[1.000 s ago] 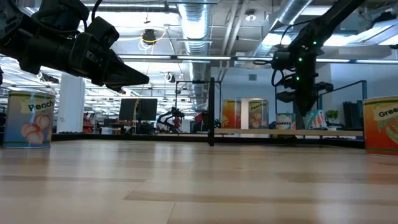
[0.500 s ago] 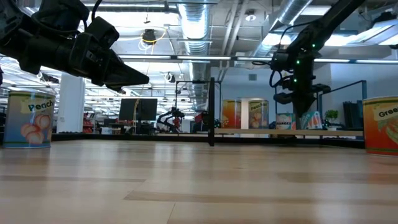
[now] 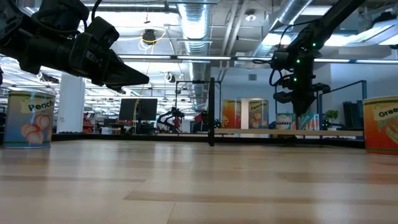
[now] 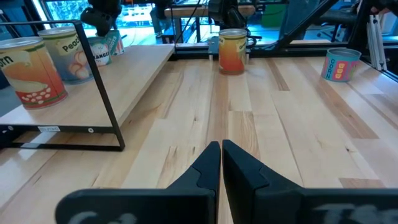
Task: Pick and place cans onto a shelf
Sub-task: Put the green can on the shelf, then put the blue can on the shelf
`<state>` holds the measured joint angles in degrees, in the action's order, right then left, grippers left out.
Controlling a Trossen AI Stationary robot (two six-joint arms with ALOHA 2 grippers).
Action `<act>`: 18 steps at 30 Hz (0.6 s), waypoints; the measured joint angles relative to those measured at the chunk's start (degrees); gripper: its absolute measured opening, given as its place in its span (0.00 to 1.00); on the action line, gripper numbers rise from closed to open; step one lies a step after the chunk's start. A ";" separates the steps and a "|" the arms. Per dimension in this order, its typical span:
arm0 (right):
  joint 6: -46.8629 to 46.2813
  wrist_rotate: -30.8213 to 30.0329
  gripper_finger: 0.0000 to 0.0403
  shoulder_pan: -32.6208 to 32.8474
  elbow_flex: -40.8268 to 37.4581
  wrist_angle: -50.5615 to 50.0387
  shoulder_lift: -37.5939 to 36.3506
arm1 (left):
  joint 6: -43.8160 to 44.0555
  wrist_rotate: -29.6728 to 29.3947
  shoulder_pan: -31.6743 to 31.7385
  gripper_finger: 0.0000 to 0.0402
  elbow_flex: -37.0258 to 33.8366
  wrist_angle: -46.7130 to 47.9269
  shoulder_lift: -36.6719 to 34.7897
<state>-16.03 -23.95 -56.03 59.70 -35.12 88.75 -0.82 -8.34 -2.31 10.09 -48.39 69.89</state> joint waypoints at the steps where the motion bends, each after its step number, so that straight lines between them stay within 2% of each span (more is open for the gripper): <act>1: 0.04 -0.08 0.20 0.00 0.00 -0.08 -0.57 | -0.06 0.00 -0.02 0.02 0.00 -0.05 0.00; 7: 0.88 -0.74 0.23 0.74 0.00 -1.16 -6.90 | -0.41 -0.02 0.00 0.02 0.00 -0.67 0.00; 11: 2.80 -0.20 0.24 3.81 0.02 -4.60 -13.09 | -0.70 -0.02 0.00 0.02 0.00 -0.81 0.00; 14: 5.37 -0.17 0.20 9.08 -0.54 -7.22 -17.66 | -1.94 0.00 -0.01 0.02 0.00 -0.87 0.00; 18: 8.39 0.31 0.07 19.35 -7.15 -0.68 -24.11 | -2.23 0.00 -0.02 0.02 0.00 -1.42 0.00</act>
<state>-7.64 -23.64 -36.68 52.55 -35.80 64.63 -3.05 -8.34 -2.33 10.09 -49.81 69.89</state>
